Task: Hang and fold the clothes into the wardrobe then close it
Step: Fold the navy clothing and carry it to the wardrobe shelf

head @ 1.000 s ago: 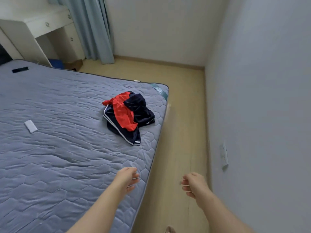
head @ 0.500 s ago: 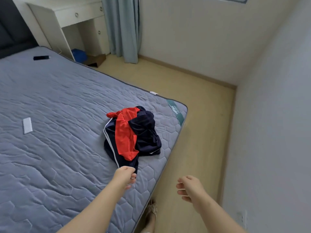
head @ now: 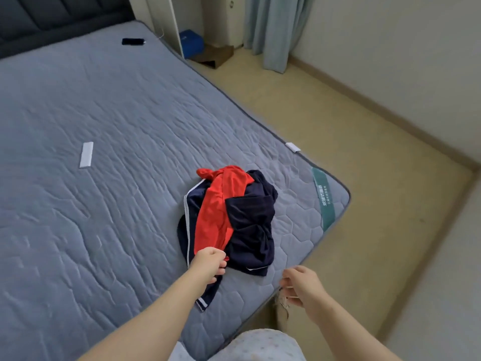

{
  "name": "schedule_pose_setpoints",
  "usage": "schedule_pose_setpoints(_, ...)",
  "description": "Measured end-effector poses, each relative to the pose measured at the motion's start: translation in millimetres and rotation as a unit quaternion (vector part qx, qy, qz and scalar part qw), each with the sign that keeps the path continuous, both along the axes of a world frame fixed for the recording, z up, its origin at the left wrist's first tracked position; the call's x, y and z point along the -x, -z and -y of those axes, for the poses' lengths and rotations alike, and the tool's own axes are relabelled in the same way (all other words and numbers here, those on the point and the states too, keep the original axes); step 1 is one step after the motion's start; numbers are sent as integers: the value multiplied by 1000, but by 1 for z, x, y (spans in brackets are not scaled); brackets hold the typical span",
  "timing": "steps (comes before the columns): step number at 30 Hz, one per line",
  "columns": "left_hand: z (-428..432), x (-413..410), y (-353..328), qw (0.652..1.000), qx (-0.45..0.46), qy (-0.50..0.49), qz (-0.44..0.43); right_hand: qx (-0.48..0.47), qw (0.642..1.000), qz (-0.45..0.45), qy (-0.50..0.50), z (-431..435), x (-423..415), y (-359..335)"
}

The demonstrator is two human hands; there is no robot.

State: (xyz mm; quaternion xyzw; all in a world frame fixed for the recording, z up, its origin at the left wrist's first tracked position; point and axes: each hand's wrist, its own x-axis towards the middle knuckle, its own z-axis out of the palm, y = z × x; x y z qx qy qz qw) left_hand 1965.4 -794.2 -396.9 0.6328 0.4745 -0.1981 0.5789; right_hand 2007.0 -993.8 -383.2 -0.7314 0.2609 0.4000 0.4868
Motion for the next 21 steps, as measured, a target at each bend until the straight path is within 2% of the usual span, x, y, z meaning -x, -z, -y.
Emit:
schedule_pose_setpoints(5,10,-44,34,995,-22,-92,-31,5,992,-40,-120,-11,-80,40)
schedule_pose_setpoints(8,22,-70,58,990,-10,-131,-43,26,980,-33,-195,-16,-128,63)
schedule_pose_setpoints(12,33,-102,95,987,10,-153,-47,56,965,-22,-254,-28,-183,100)
schedule_pose_setpoints(16,42,-117,138,983,15,-174,-53,57,957,-32,-284,-45,-204,152)
schedule_pose_setpoints(19,53,-116,182,988,-19,-125,-91,69,950,-61,-297,-44,-204,206)
schedule_pose_setpoints(21,63,-110,212,992,-48,-45,-107,63,950,-96,-290,-36,-199,234)
